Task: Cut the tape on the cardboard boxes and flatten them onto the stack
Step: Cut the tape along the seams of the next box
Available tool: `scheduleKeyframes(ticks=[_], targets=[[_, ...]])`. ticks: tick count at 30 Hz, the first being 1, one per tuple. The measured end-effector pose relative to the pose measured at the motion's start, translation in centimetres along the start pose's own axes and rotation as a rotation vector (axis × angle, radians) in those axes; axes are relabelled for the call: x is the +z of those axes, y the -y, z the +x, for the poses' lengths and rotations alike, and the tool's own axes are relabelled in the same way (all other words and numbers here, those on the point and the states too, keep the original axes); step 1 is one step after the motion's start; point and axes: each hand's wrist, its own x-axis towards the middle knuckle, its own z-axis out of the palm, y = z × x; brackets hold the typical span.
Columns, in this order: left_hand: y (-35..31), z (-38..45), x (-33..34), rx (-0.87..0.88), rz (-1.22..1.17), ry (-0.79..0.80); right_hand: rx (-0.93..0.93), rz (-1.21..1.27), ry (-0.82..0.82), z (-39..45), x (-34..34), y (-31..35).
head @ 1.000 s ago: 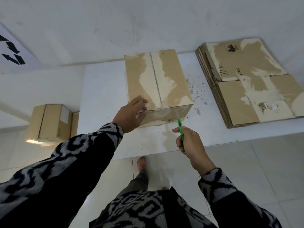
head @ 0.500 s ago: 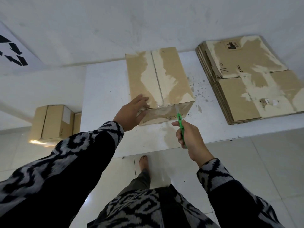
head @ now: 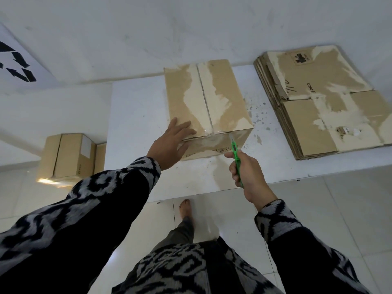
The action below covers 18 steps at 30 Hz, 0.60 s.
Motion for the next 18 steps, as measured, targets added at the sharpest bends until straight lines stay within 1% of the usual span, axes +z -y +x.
scheduleKeyframes(ticks=[8, 14, 18], targets=[[-0.2, 0.0, 0.1, -0.01, -0.007, -0.014, 0.017, -0.061, -0.007, 0.7, 0.9, 1.3], [-0.5, 0.2, -0.2, -0.031, 0.026, 0.005, -0.018, -0.186, 0.038, 0.7, 1.8, 1.4], [-0.9, 0.2, -0.3, -0.041, 0.03, 0.005, -0.05, -0.258, 0.01, 1.0, 2.5, 1.5]])
